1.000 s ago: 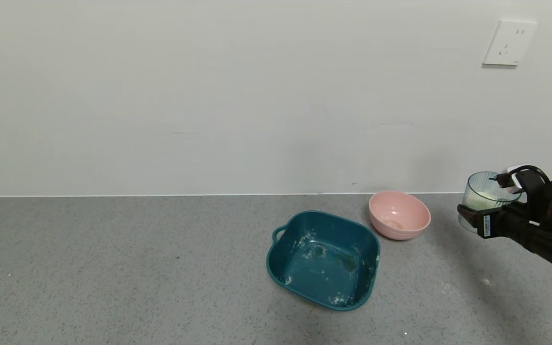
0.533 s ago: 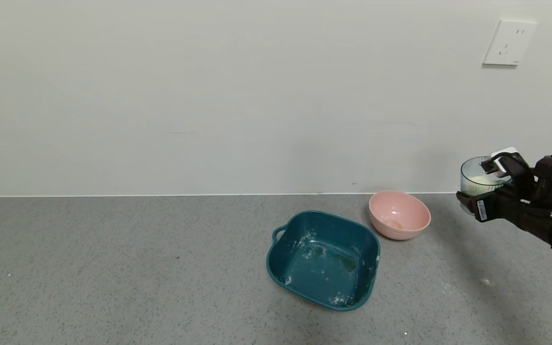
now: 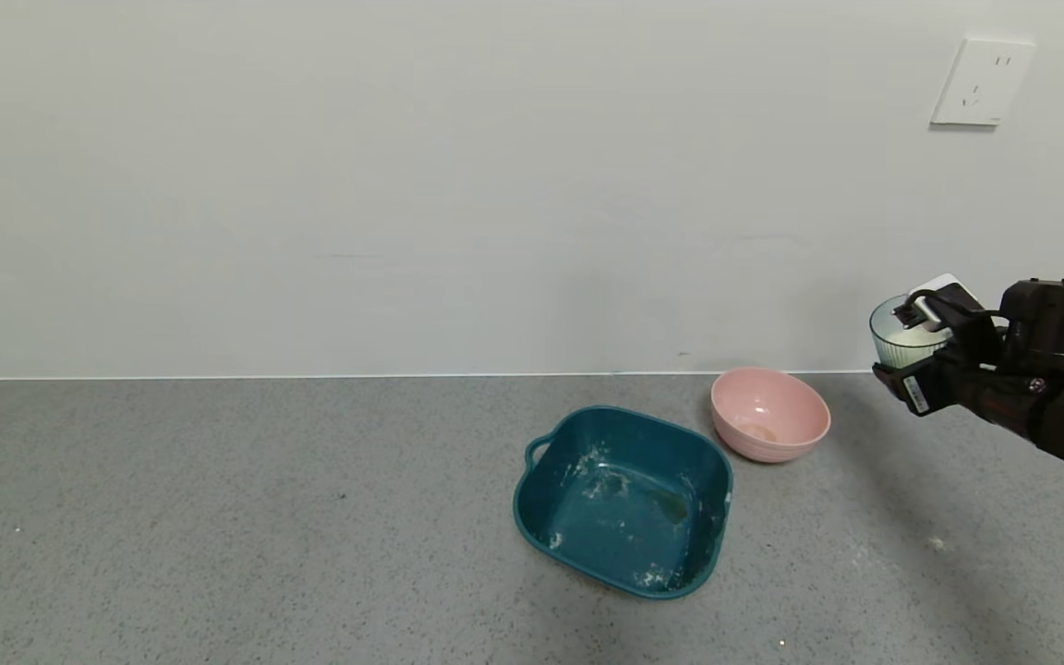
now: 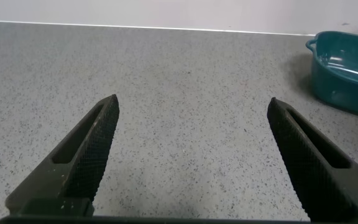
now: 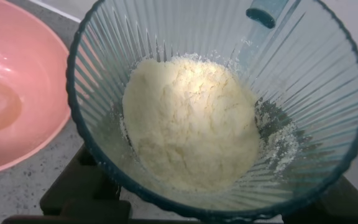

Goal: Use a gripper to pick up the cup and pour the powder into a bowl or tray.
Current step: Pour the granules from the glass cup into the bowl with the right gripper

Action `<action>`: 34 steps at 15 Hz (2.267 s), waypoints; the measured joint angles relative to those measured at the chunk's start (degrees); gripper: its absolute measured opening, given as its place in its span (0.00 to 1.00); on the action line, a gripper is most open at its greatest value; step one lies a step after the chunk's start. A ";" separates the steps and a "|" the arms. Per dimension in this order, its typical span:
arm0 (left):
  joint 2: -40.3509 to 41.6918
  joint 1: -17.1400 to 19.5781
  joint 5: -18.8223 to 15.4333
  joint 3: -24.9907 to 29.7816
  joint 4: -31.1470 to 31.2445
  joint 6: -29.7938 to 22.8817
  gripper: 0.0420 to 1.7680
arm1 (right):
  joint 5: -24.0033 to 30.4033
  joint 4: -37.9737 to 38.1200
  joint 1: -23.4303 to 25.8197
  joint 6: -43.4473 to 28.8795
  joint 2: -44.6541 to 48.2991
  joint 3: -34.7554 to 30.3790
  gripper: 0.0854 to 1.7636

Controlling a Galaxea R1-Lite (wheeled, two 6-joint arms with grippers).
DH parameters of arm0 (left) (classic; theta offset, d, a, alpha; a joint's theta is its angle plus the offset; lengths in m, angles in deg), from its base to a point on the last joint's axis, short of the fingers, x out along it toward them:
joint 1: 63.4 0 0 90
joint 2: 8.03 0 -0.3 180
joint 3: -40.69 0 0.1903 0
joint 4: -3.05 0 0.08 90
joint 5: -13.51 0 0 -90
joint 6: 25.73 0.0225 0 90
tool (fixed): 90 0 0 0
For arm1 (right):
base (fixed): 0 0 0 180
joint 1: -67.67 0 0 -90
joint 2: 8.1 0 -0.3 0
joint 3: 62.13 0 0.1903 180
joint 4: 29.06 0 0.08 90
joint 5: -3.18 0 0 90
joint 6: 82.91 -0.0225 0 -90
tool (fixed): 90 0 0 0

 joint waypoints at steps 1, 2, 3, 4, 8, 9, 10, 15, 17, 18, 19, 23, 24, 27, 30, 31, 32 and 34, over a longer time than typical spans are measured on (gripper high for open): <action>0.00 0.00 0.02 0.00 0.00 0.00 0.97 | 0.00 0.72 -0.61 0.88 -0.06 0.60 0.75; 0.00 0.00 0.00 0.00 0.02 0.00 0.97 | -0.16 0.94 -1.19 2.11 -0.11 1.10 0.75; 0.00 0.00 0.02 0.00 0.00 0.00 0.97 | -1.12 1.13 -1.57 3.44 -0.20 1.34 0.75; 0.00 0.00 0.02 0.00 0.02 0.02 0.97 | -2.21 1.07 -1.91 5.12 -0.30 1.48 0.75; 0.00 0.00 0.00 0.00 0.02 0.00 0.97 | -2.83 1.13 -2.54 8.66 -0.56 0.77 0.75; 0.00 0.00 0.00 0.00 0.00 0.00 0.97 | -2.86 1.07 -2.56 9.70 -0.67 0.74 0.75; 0.00 0.00 0.00 0.00 0.05 0.00 0.97 | -2.89 1.05 -2.58 10.96 -0.78 0.74 0.75; 0.00 0.00 0.00 0.00 0.02 0.00 0.97 | -4.52 0.96 -2.67 20.20 -1.38 0.84 0.75; 0.00 0.00 0.00 0.00 0.00 0.00 0.97 | -4.63 0.50 -2.67 25.30 -1.60 0.85 0.75; 0.00 0.00 0.00 0.00 0.02 0.00 0.97 | -4.68 0.39 -2.80 27.37 -1.61 0.79 0.75; 0.00 0.00 0.02 0.00 0.02 0.02 0.97 | -4.63 0.30 -3.02 28.86 -1.61 0.79 0.75; 0.00 0.00 0.00 0.00 0.02 0.02 0.97 | -4.66 -0.05 -4.10 33.65 -1.88 0.99 0.75; 0.00 0.00 0.00 0.00 0.02 0.00 0.97 | -4.66 -0.46 -4.13 35.80 -1.99 0.96 0.75; 0.00 0.00 0.02 0.00 0.02 0.00 0.97 | -4.71 -2.23 -3.69 41.36 -2.13 0.71 0.75; 0.00 0.00 0.00 0.00 0.02 0.00 0.97 | -4.74 -4.38 -3.30 48.01 -2.23 0.68 0.75; 0.00 0.00 0.00 0.00 0.00 0.00 0.97 | -4.82 -4.88 -3.27 50.03 -2.23 0.60 0.75; 0.00 0.00 0.00 0.00 0.02 0.00 0.97 | -5.29 -5.40 -3.27 51.81 -2.23 0.54 0.75; 0.00 0.00 0.00 0.00 0.00 0.00 0.97 | -6.80 -5.84 -3.35 54.46 -2.23 -0.21 0.75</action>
